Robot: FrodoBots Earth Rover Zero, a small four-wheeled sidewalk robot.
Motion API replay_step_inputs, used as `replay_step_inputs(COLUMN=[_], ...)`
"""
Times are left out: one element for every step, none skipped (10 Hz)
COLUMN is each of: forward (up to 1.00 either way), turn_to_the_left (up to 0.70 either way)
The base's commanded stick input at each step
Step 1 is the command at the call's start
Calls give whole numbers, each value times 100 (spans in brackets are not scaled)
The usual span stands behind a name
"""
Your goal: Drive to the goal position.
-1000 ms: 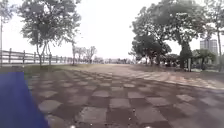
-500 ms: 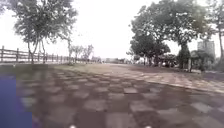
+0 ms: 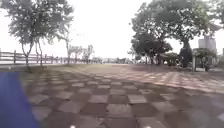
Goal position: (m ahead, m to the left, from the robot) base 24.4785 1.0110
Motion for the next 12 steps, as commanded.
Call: replay_step_inputs(forward=[100,100,100,100,100,100,100,100,100,100,100,100], turn_to_the_left=[0,0,0,0,-2,-12,-20,-22,-22,-21,-19,-13])
